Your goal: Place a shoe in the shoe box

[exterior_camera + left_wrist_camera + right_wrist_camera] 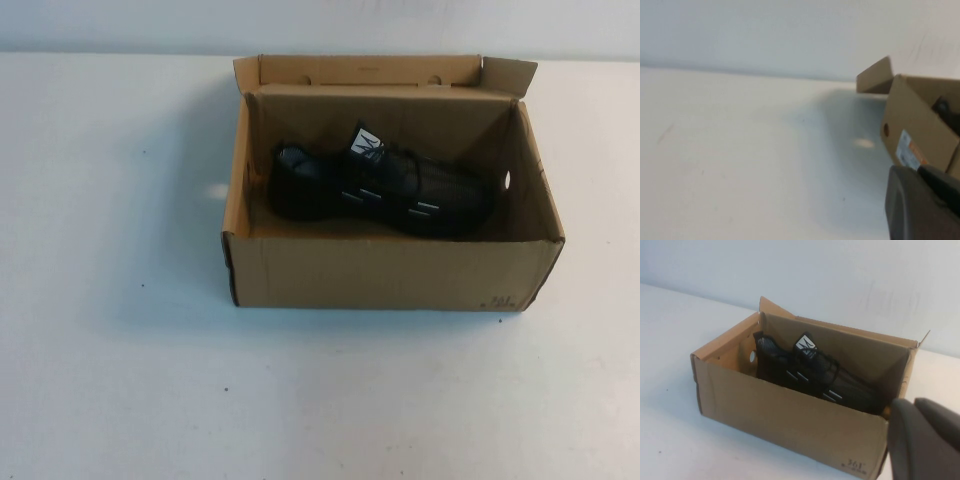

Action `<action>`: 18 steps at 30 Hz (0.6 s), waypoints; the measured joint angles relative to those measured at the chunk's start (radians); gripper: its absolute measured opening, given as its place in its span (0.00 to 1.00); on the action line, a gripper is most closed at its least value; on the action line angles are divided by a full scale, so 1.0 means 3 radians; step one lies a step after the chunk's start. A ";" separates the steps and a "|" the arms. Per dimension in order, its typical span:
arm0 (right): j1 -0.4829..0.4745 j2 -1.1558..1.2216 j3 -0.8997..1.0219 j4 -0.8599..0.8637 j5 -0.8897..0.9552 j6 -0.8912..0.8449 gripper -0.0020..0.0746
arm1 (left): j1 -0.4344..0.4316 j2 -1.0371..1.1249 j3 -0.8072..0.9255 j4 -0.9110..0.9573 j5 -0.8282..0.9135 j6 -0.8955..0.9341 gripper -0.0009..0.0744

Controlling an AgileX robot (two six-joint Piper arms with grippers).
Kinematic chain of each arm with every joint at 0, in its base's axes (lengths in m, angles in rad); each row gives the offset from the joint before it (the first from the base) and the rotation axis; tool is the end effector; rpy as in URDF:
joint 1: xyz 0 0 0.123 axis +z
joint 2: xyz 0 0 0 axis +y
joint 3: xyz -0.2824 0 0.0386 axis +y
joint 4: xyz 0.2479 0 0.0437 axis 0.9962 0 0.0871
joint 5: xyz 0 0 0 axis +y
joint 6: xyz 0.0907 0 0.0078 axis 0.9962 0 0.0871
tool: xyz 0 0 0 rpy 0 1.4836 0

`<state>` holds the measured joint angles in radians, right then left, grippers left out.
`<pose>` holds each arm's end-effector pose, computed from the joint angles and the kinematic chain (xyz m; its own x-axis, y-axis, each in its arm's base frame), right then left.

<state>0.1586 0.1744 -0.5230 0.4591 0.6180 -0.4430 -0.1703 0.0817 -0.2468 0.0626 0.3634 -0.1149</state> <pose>0.0297 0.0285 0.3241 -0.1051 -0.0755 -0.9916 -0.4110 0.9113 -0.0258 0.0491 -0.0064 0.2582 -0.1168 -0.0371 -0.9925 0.1413 0.9885 -0.0536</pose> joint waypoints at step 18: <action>0.0000 0.0000 0.0000 0.0007 0.0000 0.0000 0.01 | 0.0014 -0.0309 0.0910 0.0173 0.0082 0.0151 0.01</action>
<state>0.1586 0.1744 -0.5230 0.4613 0.6180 -0.4430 -0.1659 -0.0109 0.0261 0.1145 0.3880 -0.0696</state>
